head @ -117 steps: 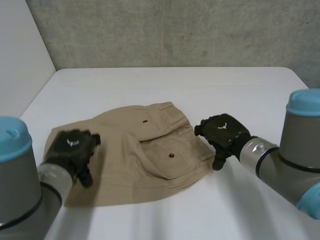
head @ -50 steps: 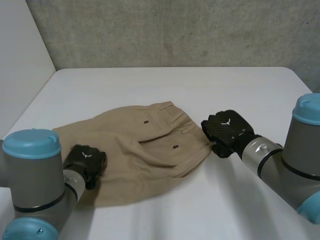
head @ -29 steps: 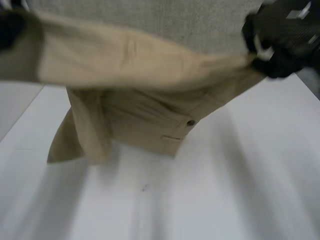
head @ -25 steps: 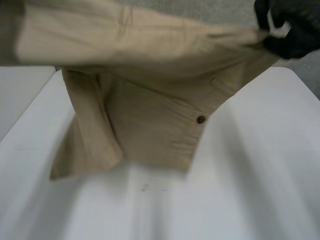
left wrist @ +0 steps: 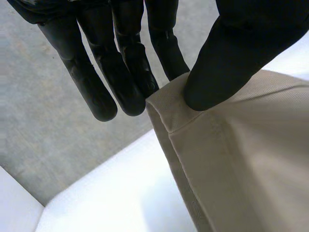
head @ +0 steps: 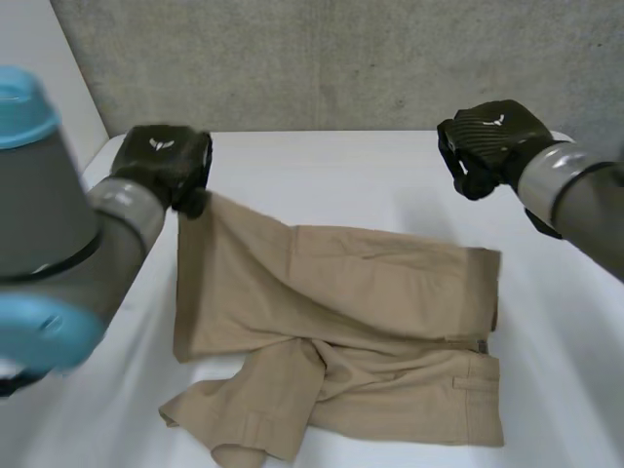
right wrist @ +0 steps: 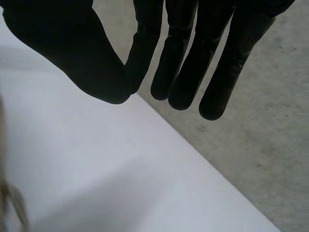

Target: Fold the shorts.

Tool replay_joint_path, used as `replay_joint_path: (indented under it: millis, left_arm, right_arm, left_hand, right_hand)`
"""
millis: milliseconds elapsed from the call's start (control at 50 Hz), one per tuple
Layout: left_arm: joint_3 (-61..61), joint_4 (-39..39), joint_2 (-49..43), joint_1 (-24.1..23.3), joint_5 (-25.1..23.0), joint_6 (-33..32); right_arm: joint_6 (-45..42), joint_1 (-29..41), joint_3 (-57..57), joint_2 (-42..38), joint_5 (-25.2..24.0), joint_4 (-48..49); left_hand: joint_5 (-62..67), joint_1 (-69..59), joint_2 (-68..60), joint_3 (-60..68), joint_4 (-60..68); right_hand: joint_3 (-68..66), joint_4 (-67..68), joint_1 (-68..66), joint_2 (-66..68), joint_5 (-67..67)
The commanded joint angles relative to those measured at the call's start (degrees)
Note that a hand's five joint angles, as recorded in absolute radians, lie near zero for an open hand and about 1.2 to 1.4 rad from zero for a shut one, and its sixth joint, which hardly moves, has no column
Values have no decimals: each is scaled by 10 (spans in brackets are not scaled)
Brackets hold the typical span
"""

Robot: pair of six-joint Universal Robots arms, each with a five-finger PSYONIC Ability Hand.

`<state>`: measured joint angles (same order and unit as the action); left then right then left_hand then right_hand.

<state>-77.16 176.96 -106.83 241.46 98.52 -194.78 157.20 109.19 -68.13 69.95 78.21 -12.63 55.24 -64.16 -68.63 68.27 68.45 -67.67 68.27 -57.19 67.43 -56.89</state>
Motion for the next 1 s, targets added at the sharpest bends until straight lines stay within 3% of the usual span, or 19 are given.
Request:
replay_joint_path:
  millis: [20,100,160,180,280,300,360,400,480,620,760,880,1000]
  left_arm:
    - [216,71,-176,24,0,-27]
    - [331,75,-273,23,1,-62]
    - [409,78,-348,24,4,-96]
    - [428,79,-367,24,4,-102]
    - [499,103,-459,39,4,-132]
    - [496,111,-463,40,4,-132]
    - [465,135,-462,38,2,-133]
    - [435,145,-458,36,-1,-133]
    - [351,164,-394,31,4,-133]
    - [159,160,-229,26,3,-126]
    - [-18,111,-89,3,1,-116]
    - [-161,80,9,-17,-10,-47]
    - [-237,68,49,-44,-58,5]
  right_arm:
    - [-1,8,94,-110,93,107]
    - [-1,9,106,-117,104,118]
    - [0,9,102,-117,106,117]
    - [0,10,98,-115,106,115]
    - [-1,10,64,-100,106,103]
    - [-1,10,44,-86,102,98]
    - [-1,11,-1,-52,99,92]
    - [-1,11,-22,-38,99,89]
    - [-1,11,-62,-16,95,81]
    - [-3,4,-151,7,37,43]
    - [-15,2,-240,33,17,27]
    - [-62,1,-321,48,-2,47]
    - [-69,1,-375,63,-11,87]
  left_hand:
    - [148,-158,-114,117,115]
    - [148,-158,-114,117,115]
    - [148,-158,-114,117,115]
    - [148,-158,-114,117,115]
    - [148,-158,-114,117,115]
    - [100,-110,-66,69,67]
    - [-552,542,586,-583,-585]
    - [-548,538,582,-579,-580]
    - [-552,542,586,-583,-585]
    - [-552,542,586,-583,-585]
    - [-552,542,586,-583,-585]
    - [-544,533,577,-574,-576]
    - [-533,523,567,-564,-566]
  right_hand:
    - [-123,117,-228,126,-131]
    - [-123,117,-228,126,-131]
    - [136,-142,31,-133,128]
    - [312,-318,207,-309,304]
    - [500,-506,395,-498,492]
    - [512,-518,407,-509,504]
    - [512,-518,407,-510,504]
    - [510,-516,406,-508,502]
    - [502,-508,397,-499,494]
    - [475,-481,370,-473,467]
    - [433,-439,328,-430,425]
    - [418,-424,313,-415,410]
    - [396,-402,291,-394,388]
